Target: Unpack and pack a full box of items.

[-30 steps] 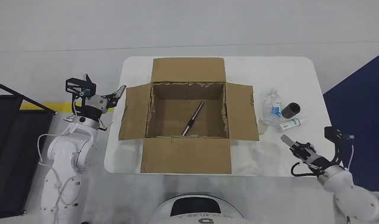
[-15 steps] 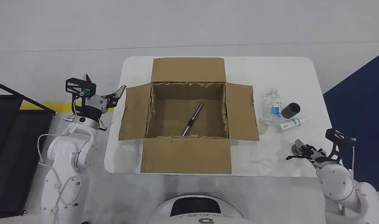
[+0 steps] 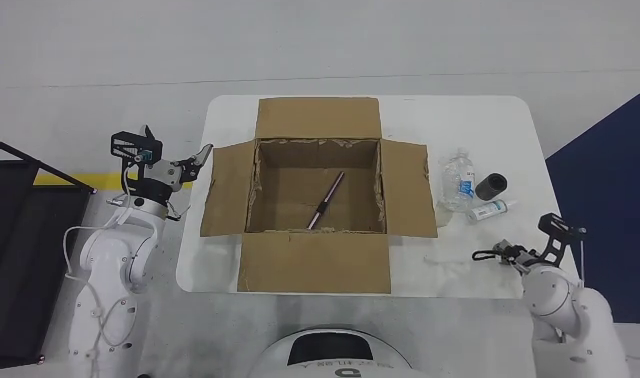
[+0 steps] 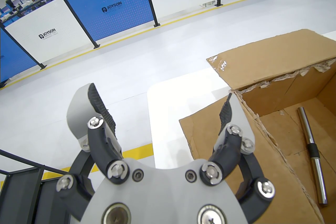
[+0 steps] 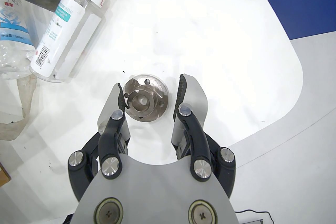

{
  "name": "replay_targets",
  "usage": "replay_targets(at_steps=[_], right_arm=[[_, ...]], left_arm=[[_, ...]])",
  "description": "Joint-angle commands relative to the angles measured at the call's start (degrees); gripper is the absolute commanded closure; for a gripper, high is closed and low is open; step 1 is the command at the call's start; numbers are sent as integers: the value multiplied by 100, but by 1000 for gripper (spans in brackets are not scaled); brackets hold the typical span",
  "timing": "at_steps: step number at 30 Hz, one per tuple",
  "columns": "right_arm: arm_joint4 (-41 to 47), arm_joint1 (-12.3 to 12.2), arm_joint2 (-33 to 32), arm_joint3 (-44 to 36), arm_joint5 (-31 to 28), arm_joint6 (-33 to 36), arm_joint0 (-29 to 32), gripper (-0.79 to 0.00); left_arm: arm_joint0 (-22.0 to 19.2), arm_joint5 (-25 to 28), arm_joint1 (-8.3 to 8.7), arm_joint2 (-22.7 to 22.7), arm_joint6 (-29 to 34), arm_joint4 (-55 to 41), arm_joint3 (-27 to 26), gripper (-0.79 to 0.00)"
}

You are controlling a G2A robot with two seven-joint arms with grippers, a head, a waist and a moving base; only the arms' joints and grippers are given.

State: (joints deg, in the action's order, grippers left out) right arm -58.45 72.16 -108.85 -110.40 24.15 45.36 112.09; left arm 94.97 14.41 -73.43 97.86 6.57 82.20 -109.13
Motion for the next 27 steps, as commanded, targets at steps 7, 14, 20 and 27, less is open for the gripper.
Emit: replay_targets(at_steps=[7, 14, 20, 27], right_arm=[[-376, 4, 142, 21, 112, 39, -64, -265], [-693, 9, 308, 71, 167, 176, -154, -225], [-840, 21, 397, 96, 216, 278, -211, -185], [-1055, 36, 505, 180, 301, 351, -284, 0]], left_arm=[[0, 0, 0, 0, 0, 0, 0, -785], [0, 0, 0, 0, 0, 0, 0, -785], [0, 0, 0, 0, 0, 0, 0, -785], [0, 0, 0, 0, 0, 0, 0, -785]])
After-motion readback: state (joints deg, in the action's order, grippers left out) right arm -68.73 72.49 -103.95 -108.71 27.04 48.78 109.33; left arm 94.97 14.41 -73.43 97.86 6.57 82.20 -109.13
